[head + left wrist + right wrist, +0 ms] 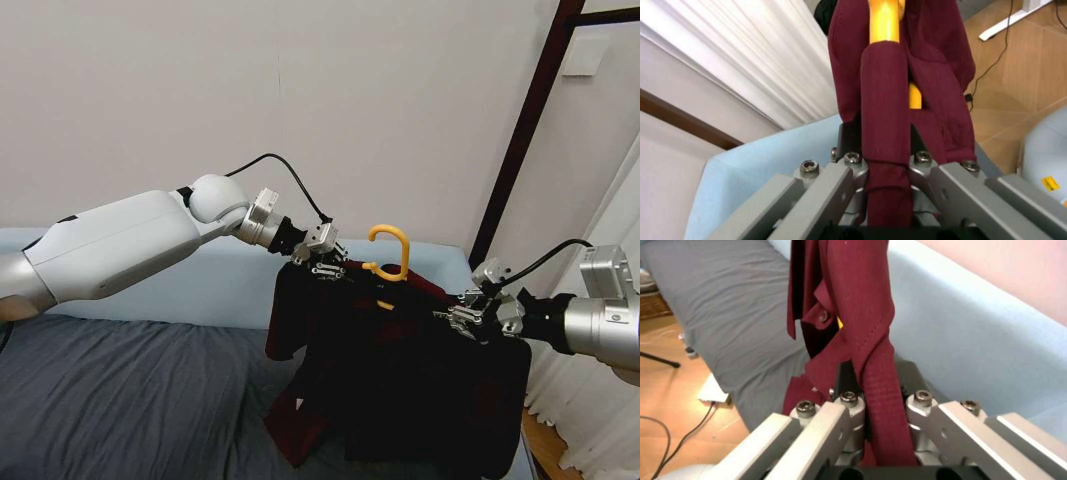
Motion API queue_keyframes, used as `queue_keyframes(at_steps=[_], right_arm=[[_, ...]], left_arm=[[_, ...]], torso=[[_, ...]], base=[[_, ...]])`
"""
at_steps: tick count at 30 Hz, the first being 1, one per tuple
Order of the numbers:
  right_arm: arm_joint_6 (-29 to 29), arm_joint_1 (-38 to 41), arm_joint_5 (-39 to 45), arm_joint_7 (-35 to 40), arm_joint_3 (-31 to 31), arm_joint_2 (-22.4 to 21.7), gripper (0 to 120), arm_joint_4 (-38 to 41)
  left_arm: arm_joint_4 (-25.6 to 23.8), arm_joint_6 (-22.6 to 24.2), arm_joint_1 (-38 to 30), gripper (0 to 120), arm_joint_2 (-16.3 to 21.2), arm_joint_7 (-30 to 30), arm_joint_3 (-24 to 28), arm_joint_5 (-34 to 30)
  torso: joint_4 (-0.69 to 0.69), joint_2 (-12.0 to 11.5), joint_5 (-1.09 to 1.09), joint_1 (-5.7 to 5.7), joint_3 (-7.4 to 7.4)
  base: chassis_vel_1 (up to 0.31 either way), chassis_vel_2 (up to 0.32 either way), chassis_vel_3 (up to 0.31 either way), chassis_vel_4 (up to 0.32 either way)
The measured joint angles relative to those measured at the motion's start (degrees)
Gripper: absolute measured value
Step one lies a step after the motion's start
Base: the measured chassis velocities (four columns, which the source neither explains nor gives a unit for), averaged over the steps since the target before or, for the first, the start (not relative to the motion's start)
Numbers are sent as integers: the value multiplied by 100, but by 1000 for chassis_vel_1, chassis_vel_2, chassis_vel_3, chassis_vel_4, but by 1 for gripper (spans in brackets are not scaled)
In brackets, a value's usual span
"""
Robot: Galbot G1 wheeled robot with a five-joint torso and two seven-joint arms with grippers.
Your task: Pick up the clothes from the sofa and hang them on the clothes hanger.
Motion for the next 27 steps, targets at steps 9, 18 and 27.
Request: queue_keyframes(at_steps=[9,18,27], right_arm=[[130,2,-208,-107,-60,64,4,25],[235,5,-280,77,-116,162,3,-9],[67,8,30,742,-114,273,3,122]], left_arm=[[12,-44,36,3,30,-58,-41,30],[8,-106,-9,33,170,-614,-197,119],[-342,-137,369,65,474,-886,-542,175]], torso=[[0,0,0,0,0],[0,0,0,0,0],[1,0,-1,0,0]], base=[[0,0,0,0],[0,0,0,0],[0,0,0,0]])
